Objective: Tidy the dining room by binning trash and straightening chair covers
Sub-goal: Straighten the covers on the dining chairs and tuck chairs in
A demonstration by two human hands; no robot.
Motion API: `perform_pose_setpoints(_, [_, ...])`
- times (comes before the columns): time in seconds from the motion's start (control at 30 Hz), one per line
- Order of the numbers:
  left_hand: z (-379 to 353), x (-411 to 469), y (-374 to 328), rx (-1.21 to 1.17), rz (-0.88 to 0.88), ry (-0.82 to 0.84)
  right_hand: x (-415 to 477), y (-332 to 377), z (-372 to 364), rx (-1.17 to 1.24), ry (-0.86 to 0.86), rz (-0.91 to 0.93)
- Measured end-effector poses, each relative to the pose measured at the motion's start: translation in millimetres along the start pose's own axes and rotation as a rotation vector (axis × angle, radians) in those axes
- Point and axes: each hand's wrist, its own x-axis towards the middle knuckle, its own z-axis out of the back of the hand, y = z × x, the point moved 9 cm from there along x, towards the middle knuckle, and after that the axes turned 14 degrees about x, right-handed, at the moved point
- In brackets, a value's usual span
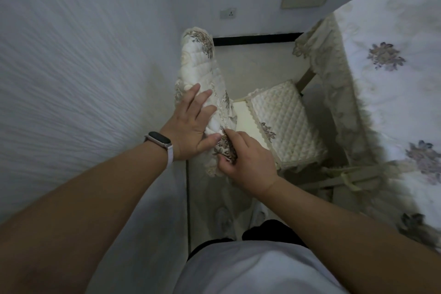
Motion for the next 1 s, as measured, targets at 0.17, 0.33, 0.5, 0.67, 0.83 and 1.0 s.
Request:
perform_pose_setpoints(0.17, [-6.4,15.1,-16.2,-0.066,0.02,-0.017,-4.8,-18.3,13.0,0.007,-0.035,-0.035])
perform_pose_setpoints(0.33, [-9.4,26.3,-26.6,-0.095,0.004,-0.035,-5.4,-30.1,22.0,-0.03,-0.052,-0.036])
perform_pose_setpoints(0.5, [-10.3,29.4,-26.9,-0.126,-0.009,-0.05,-6.5,-34.4,21.7,-0.009,-0.08,-0.068])
perform_pose_setpoints(0.67, [-6.9,29.2,-26.1,-0.073,-0.035,-0.036,-6.9,-33.4,22.4,-0.006,-0.066,-0.076])
perform_pose_setpoints(0.83, [0.7,30.7,-14.0,0.036,-0.134,0.042,-8.6,-31.4,17.6,0.002,-0.025,-0.104])
perform_pose_setpoints(1.0, [3.1,31.9,10.7,0.115,-0.196,0.12,-5.1,-28.9,7.9,0.072,0.029,-0.132])
